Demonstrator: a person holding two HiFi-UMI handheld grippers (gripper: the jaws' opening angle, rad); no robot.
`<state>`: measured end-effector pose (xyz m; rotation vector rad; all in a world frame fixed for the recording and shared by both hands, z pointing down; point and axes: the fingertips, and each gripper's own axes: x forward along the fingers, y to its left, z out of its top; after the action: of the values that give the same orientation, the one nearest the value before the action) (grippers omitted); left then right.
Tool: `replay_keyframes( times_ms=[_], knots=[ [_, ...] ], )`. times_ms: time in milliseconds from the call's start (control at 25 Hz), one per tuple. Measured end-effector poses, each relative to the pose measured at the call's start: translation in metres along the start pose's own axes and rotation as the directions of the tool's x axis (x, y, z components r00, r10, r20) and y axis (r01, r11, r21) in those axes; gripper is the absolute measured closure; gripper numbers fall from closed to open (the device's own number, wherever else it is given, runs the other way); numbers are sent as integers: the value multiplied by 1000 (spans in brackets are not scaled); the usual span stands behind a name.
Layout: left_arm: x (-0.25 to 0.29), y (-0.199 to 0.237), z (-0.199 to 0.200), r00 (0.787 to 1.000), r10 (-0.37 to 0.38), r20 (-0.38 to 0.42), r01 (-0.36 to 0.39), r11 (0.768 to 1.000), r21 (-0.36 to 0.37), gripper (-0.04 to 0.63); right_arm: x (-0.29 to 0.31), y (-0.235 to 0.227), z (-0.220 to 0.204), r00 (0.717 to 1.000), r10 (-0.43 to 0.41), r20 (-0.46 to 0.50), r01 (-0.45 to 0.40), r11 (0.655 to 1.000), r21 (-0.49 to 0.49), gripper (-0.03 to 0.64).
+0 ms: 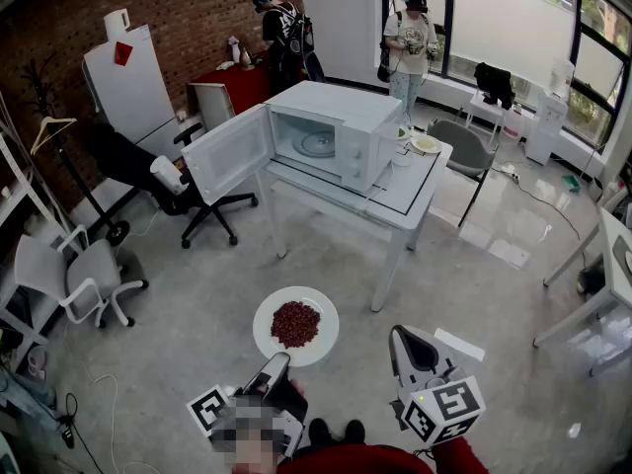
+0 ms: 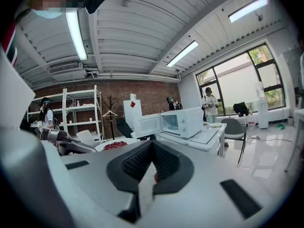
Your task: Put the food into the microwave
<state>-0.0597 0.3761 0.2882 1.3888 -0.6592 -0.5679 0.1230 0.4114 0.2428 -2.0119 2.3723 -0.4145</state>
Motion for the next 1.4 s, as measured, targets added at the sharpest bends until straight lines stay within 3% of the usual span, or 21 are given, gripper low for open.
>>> replay_keyframes(
  times_ms=[480, 800, 1040, 1400],
  knots=[
    [3, 0, -2, 1000, 1, 8, -1, 1000, 1, 571, 2, -5, -10, 999, 8, -38, -7, 1000, 15, 604],
    [6, 3, -5, 1000, 11, 18, -11, 1000, 1, 571, -1, -9, -11, 999, 40, -14, -40, 998, 55, 603],
    [21, -5, -7, 999, 5, 31, -6, 999, 39, 571, 0, -21, -6, 999, 48, -23, -47, 998, 37, 603],
    [48, -26, -2, 997, -26, 69, 19, 996, 90, 571, 14, -44, 22, 999, 38, 38, -38, 999, 16, 603]
  ],
)
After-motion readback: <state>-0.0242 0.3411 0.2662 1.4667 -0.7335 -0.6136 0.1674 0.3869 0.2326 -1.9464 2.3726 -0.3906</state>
